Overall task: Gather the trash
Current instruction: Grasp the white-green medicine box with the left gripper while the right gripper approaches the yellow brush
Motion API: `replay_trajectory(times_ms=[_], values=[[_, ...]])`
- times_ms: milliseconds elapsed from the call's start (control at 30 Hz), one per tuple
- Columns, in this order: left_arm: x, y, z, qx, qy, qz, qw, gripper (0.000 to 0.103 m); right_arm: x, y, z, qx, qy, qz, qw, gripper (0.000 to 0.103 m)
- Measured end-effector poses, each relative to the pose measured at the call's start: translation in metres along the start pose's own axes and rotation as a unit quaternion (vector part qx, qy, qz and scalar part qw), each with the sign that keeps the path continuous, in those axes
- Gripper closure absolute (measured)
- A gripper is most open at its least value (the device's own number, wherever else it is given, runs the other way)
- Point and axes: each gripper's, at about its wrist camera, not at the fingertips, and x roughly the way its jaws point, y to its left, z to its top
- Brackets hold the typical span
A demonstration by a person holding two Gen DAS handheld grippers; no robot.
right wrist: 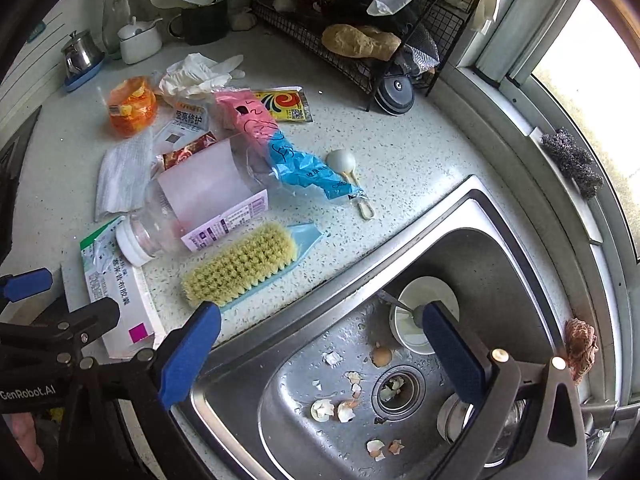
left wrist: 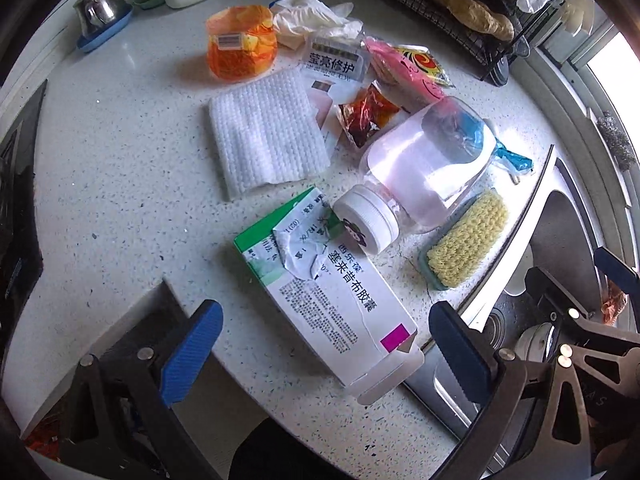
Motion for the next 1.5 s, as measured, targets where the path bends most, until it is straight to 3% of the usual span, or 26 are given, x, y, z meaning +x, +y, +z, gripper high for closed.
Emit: replay_trajectory(times_ms=[267,533,700,767,800,933,1167,1333,1500], values=[[0.028,-0.003,0.01,-0.004,0.025,0.023,0.9994,0.001,0.029,-0.011,0.004,0.019,0.031,0.003,0.999,0.001],[0.039,0.01,0.004,0.004,0.04,0.046,0.9981,0.003,0.032,-0.006,0.004,0.029,0.039,0.01,0.999,0.001],[0.032,0.016,-0.003,0.02,0.027,0.058,0.9977,0.022,0.03,0.001,0.006,0.039,0.033,0.02,0.998,0.001],[0.028,0.017,-0.006,0.03,0.018,0.061,0.9975,0.04,0.032,0.004,0.006,0.046,0.036,0.03,0.998,0.001],[0.026,0.017,-0.007,0.034,0.014,0.058,0.9976,0.044,0.032,0.005,0.006,0.049,0.037,0.034,0.998,0.001],[0.017,0.019,-0.011,0.034,0.007,0.041,0.9985,0.044,0.032,0.012,0.011,0.061,0.038,0.057,0.996,0.001],[-0.01,0.02,-0.01,0.056,-0.033,0.05,0.9967,0.044,0.037,0.023,0.026,0.085,0.039,0.085,0.992,0.003],[-0.012,0.016,0.003,0.066,-0.031,0.052,0.996,0.044,0.054,0.027,0.033,0.103,0.053,0.099,0.988,0.013],[-0.006,0.014,0.007,0.058,-0.019,0.042,0.9972,0.044,0.064,0.033,0.039,0.105,0.061,0.105,0.987,0.014]])
